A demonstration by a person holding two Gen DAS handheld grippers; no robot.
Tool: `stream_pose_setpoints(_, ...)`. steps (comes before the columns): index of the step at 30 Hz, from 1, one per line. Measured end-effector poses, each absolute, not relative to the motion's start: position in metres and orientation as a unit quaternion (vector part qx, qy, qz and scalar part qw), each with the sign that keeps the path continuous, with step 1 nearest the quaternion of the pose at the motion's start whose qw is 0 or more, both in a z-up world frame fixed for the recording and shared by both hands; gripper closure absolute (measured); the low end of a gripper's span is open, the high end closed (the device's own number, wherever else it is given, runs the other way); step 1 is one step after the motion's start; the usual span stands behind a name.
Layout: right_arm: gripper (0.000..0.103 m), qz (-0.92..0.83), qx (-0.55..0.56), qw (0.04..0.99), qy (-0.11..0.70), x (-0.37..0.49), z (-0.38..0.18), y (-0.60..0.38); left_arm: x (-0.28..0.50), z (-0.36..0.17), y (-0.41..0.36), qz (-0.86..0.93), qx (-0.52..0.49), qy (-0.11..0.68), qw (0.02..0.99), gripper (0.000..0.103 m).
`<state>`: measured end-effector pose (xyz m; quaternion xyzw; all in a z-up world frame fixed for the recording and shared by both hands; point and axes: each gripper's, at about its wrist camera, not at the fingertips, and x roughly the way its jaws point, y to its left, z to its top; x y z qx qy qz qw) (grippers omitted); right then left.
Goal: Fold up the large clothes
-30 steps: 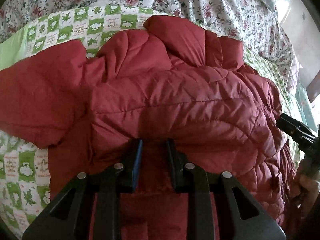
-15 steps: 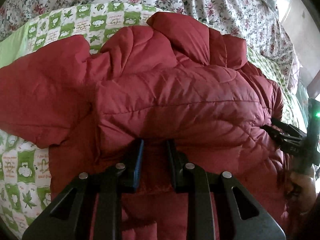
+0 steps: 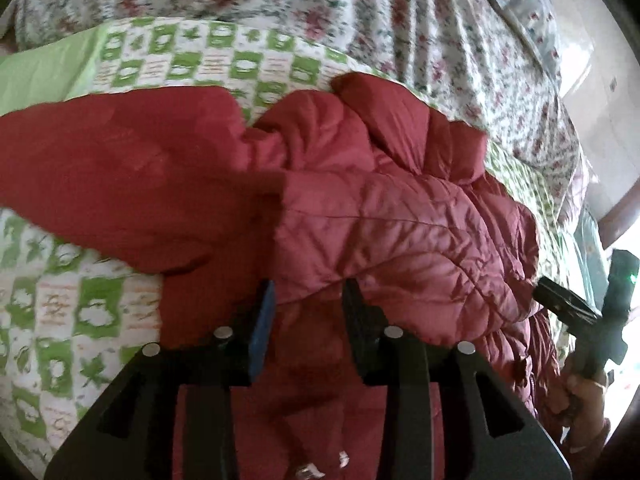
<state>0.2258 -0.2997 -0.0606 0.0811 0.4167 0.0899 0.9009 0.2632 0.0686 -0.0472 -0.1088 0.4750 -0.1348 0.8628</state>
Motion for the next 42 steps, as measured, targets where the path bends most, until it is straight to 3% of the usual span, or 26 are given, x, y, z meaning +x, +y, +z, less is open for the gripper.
stream_pose_setpoints(11,0.022,0.129,0.093,0.901,0.404,0.202,-0.036,-0.278,0.258,-0.06,0.134,-0.084,-0.172,0.475,0.859,0.07)
stream_pose_setpoints(15,0.022,0.142,0.091,0.899,0.403,0.192,-0.032,-0.269,0.259,-0.062,0.164,-0.07,-0.203,0.466,0.859,0.046)
stream_pose_setpoints(16,0.022,0.143,0.09,0.9,0.403,0.19,-0.031,-0.267,0.259,-0.062,0.171,-0.065,-0.207,0.462,0.86,0.046)
stream_pose_setpoints(30,0.022,0.156,0.102,0.895,0.405,0.168,-0.033,-0.26,0.3,-0.085,0.309,0.088,-0.299,0.436,0.844,0.046)
stream_pose_setpoints(40,0.022,0.15,0.106,0.888,0.422,0.158,-0.044,-0.263,0.339,-0.103,0.365,0.104,-0.388,0.385,0.831,0.042)
stream_pose_setpoints(41,0.022,0.149,0.106,0.888,0.423,0.157,-0.045,-0.264,0.341,-0.102,0.367,0.11,-0.387,0.379,0.833,0.043)
stream_pose_setpoints(42,0.022,0.148,0.107,0.887,0.424,0.156,-0.046,-0.265,0.343,-0.099,0.366,0.112,-0.382,0.378,0.836,0.053)
